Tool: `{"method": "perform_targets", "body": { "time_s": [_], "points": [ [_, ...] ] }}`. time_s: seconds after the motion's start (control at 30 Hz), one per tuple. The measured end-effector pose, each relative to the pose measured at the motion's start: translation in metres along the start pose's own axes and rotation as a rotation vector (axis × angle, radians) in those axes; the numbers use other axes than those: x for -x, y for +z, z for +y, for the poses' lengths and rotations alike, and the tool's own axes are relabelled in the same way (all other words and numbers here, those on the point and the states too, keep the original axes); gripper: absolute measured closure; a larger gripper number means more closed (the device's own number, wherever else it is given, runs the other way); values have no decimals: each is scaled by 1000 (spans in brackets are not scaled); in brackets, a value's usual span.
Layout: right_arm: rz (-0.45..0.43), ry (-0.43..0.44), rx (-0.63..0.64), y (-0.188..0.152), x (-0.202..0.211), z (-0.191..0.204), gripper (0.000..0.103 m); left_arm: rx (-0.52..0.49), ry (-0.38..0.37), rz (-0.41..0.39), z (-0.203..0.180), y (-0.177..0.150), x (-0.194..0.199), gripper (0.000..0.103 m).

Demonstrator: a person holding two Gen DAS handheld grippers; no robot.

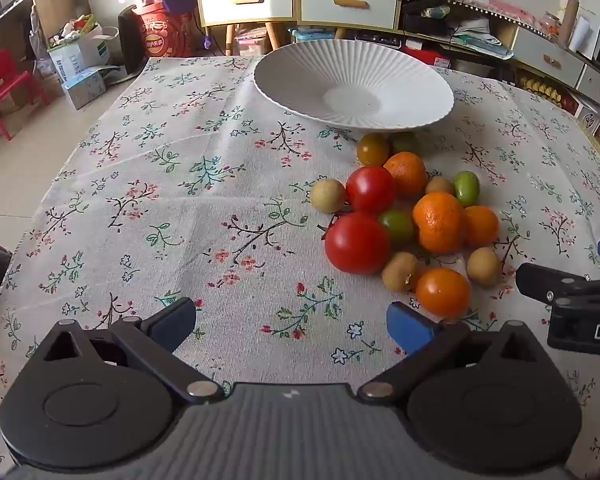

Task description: Organize fruits

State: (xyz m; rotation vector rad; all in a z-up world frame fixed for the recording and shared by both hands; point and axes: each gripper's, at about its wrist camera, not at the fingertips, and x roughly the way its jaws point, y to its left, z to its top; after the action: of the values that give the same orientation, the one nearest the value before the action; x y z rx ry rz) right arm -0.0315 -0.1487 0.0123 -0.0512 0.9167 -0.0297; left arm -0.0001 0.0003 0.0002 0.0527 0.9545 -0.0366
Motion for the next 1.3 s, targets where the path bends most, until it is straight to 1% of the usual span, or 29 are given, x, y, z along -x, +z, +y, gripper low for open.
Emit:
{"method": "perform_targets", "body": {
  "time_s": [0.27,0.3,0.43,1.3],
  "points": [
    [-6,-10,2,-1,-2,0,0,8,7,-8,3,-3,4,5],
    [-3,-8,3,-3,-3,3,0,-1,3,4,-1,-1,-3,5],
    [10,1,1,-2,-6,3,0,3,3,7,-2,-1,-3,5],
    [15,14,1,-3,0,4,0,-5,2,10,-2,0,-1,5]
  ]
}}
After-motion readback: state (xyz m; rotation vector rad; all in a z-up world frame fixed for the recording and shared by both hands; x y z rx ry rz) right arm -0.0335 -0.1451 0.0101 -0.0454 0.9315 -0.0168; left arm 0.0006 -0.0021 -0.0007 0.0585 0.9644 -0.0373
